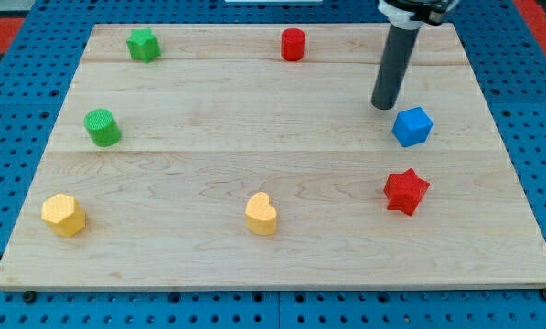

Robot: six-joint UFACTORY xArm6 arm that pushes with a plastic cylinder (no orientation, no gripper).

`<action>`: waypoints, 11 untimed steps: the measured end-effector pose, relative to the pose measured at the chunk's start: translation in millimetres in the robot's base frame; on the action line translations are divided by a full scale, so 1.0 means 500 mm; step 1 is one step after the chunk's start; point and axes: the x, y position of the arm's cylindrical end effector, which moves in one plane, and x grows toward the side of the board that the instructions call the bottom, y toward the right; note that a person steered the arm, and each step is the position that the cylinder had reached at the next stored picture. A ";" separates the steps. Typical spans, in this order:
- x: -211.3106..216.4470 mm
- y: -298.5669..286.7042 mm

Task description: Slightly push red star to the bottom right of the board

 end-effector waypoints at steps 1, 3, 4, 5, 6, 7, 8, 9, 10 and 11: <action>0.066 -0.013; 0.200 -0.022; 0.235 -0.022; 0.269 -0.017; 0.294 0.033; 0.303 0.050; 0.291 0.044; 0.256 0.044; 0.239 0.047; 0.208 0.046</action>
